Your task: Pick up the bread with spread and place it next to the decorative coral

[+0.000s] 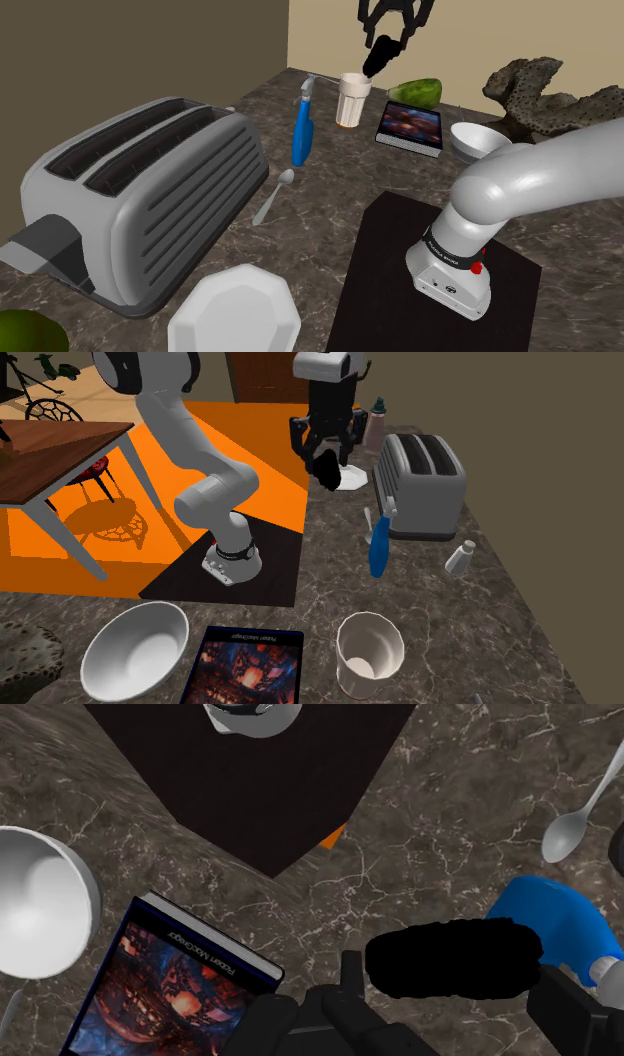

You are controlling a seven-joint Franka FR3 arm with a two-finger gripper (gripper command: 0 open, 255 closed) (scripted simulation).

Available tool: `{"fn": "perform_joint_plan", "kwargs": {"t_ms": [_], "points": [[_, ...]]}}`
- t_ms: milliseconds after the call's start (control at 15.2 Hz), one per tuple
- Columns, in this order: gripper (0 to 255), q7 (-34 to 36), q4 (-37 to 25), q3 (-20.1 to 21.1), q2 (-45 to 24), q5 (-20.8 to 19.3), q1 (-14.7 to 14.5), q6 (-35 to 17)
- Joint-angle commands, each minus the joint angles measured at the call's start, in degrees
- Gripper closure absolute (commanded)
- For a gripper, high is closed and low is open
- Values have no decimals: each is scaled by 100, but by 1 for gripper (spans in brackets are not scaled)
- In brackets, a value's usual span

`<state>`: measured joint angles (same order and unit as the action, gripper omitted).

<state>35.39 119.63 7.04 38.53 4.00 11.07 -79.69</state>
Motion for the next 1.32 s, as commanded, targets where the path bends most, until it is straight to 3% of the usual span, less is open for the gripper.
{"fn": "perform_joint_plan", "kwargs": {"t_ms": [0,396,1254], "points": [[255,6,-249,-5,-89,-9,7,162],[255,21,-872,-14,-306,-30,22,568],[255,-1455,-18,-1349,1290,-1031,206,1291]]}}
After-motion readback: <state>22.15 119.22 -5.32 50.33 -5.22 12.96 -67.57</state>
